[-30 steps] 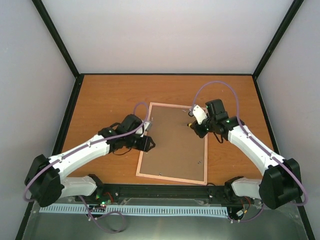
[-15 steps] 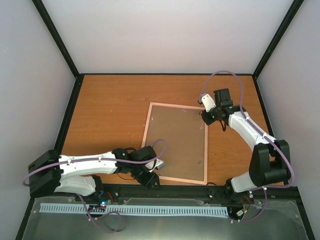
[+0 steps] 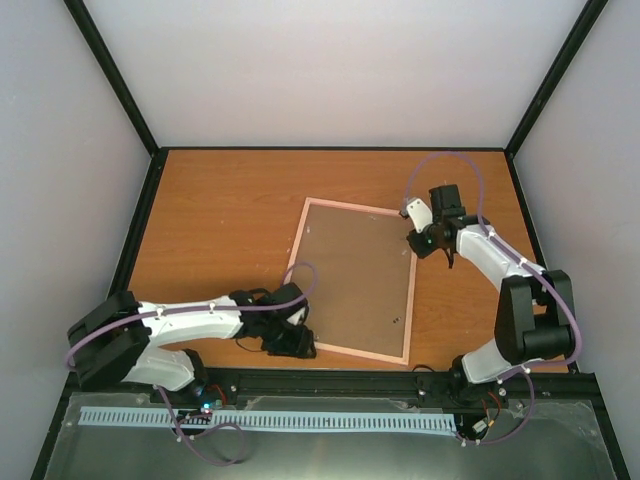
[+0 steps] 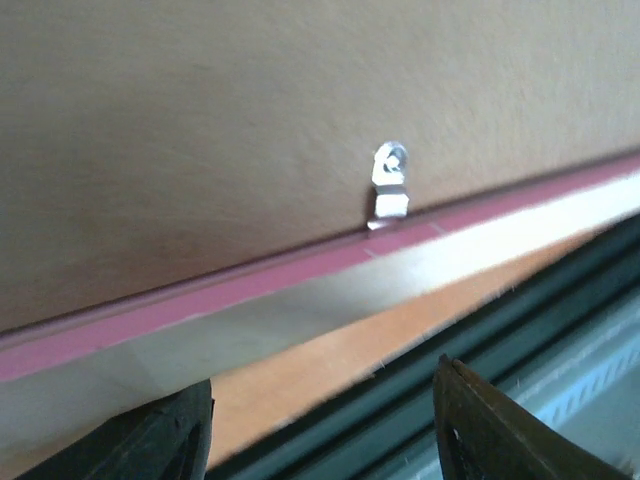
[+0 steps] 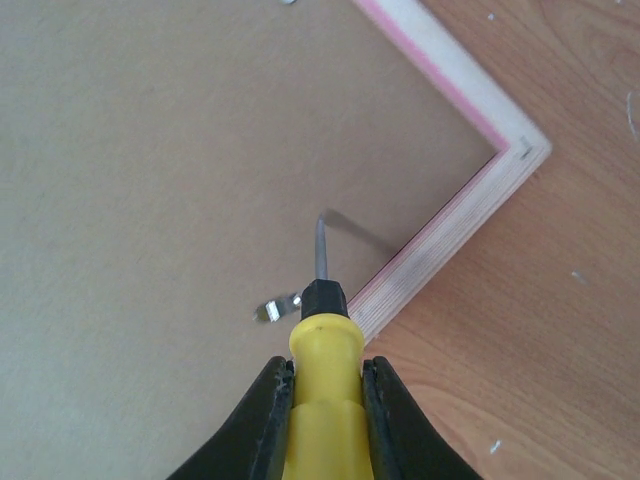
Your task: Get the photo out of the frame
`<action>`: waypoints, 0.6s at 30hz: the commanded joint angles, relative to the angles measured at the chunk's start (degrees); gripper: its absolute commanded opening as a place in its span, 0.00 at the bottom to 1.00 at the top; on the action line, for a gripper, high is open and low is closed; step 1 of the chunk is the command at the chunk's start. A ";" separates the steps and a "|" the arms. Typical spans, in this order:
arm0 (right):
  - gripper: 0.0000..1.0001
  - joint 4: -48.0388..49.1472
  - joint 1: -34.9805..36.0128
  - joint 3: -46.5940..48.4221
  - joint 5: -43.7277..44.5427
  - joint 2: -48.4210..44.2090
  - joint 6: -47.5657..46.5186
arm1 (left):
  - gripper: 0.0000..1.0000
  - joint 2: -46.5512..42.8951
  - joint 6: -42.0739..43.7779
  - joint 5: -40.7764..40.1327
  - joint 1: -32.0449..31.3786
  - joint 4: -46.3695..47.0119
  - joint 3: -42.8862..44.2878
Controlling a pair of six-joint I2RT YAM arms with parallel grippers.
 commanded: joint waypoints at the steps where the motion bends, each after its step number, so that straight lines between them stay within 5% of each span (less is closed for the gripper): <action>1: 0.03 0.47 -0.27 -2.45 1.13 -4.02 -1.56 | 0.61 -2.54 -2.47 -5.17 7.77 2.85 -1.47; 6: 0.03 0.27 -0.25 -4.88 -0.61 -6.72 -0.73 | 0.61 0.55 4.68 -7.24 20.14 7.22 1.80; 11: 0.03 -0.12 -0.25 -5.15 -1.23 -6.79 0.23 | 0.59 14.00 9.39 -6.50 32.25 11.63 10.77; 18: 0.03 -0.35 -0.25 -6.01 -3.86 -8.01 0.80 | 0.53 27.35 9.23 -15.27 34.72 7.54 23.96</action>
